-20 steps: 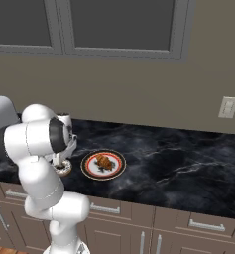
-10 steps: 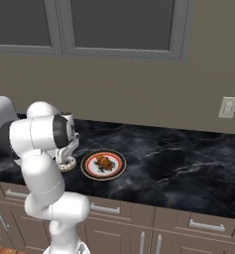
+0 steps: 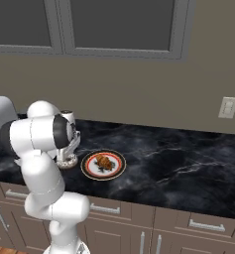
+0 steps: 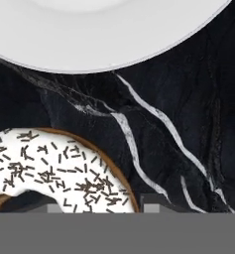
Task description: Place the pastries on the plates.
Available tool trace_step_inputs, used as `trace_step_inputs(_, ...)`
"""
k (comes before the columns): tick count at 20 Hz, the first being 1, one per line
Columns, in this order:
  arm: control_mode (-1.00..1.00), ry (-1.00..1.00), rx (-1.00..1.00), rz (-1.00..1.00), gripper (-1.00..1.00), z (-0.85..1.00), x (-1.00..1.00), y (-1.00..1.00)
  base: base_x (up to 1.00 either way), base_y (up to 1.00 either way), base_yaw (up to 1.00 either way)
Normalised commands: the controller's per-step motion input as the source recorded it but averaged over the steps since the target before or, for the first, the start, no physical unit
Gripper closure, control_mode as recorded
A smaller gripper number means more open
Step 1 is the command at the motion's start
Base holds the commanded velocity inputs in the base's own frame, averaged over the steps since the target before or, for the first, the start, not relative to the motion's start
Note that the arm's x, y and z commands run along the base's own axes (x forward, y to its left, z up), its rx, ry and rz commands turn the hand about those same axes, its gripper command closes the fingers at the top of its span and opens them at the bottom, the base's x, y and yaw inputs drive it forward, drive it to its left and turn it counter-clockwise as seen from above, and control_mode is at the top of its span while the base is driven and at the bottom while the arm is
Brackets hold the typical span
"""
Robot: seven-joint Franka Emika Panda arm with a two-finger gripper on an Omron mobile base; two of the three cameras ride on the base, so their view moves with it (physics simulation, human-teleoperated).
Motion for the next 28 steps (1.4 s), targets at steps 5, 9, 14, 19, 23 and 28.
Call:
trace_step_inputs(5, -1.0, -0.07, 0.0, -0.1, 1.0, 0.91, 0.01, -0.02, 0.0, 0.0, 0.0)
trace_step_inputs(9, -1.0, 0.0, 0.0, -0.07, 1.0, 1.0, 0.25, 0.41, 0.0, 0.0, 0.0)
trace_step_inputs(14, -1.0, 0.04, 0.14, -0.01, 1.0, 0.45, 0.01, 0.75, 0.0, 0.0, 0.0)
trace_step_inputs(19, -1.0, -0.03, 0.06, 0.0, 1.0, 0.01, -0.07, 0.48, 0.0, 0.0, 0.0)
trace_step_inputs(23, -1.0, -0.15, 0.0, 0.0, 1.0, -0.25, -0.24, 0.41, 0.0, 0.0, 0.0)
trace_step_inputs(28, -1.0, -0.13, 0.0, 0.0, 1.0, -0.15, -0.31, 0.25, 0.0, 0.0, 0.0)
